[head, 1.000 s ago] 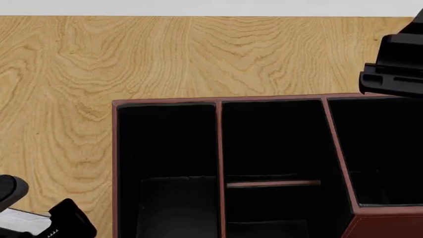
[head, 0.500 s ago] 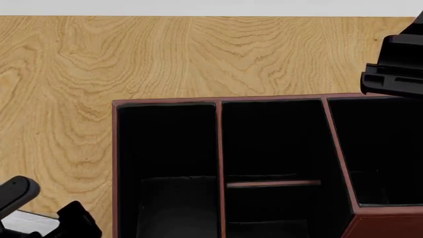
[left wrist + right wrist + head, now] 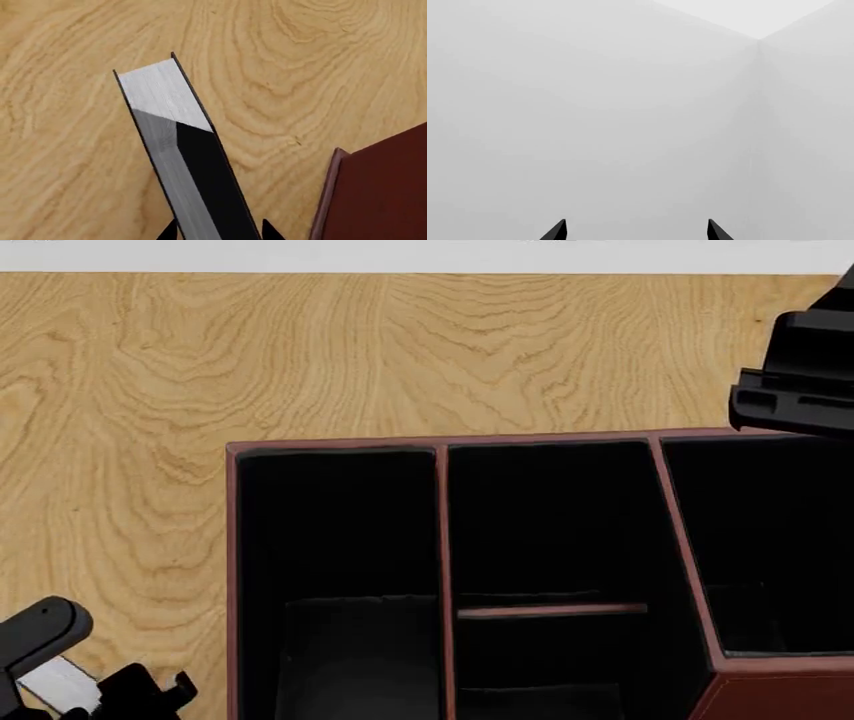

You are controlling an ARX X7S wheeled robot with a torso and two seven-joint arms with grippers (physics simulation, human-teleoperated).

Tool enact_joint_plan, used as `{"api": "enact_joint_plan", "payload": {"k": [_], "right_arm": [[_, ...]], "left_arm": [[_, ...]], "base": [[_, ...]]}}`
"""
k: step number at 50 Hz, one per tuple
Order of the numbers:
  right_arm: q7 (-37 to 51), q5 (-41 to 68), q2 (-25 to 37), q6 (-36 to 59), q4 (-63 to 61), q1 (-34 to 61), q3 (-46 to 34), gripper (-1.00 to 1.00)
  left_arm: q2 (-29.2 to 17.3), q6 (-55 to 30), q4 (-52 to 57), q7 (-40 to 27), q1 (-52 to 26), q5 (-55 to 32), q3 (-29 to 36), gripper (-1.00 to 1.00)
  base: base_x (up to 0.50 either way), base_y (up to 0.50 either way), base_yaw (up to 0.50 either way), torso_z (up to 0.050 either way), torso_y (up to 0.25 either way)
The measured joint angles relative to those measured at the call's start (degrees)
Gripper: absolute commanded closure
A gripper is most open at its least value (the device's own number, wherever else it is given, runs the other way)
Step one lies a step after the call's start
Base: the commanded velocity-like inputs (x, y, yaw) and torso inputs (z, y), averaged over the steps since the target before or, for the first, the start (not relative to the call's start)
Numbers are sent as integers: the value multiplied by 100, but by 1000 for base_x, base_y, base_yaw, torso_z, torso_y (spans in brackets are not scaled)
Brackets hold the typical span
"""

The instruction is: Pick up the book and place it in the back compartment of the caddy.

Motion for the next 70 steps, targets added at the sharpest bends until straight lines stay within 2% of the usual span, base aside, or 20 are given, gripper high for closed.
{"api": "enact_joint_plan", "payload": {"k": [23, 43, 59, 70], "right_arm": [[52, 44, 25, 18, -4, 38, -49, -100], [97, 154, 59, 107, -75, 90, 18, -100], [138, 237, 81, 159, -137, 97, 70, -100], [168, 300, 93, 193, -186, 98, 108, -100]], "left_arm": [[-166, 13, 128, -273, -62, -11, -83, 100], [-307, 155, 378, -511, -240, -474, -84, 100], [-503, 213, 593, -507, -352, -448, -51, 100], [-812, 238, 728, -287, -510, -225, 57, 100]], "base": [[1, 1, 0, 0, -1], [0, 0, 0, 0, 0], [0, 0, 0, 0, 0], [0, 0, 0, 0, 0]]}}
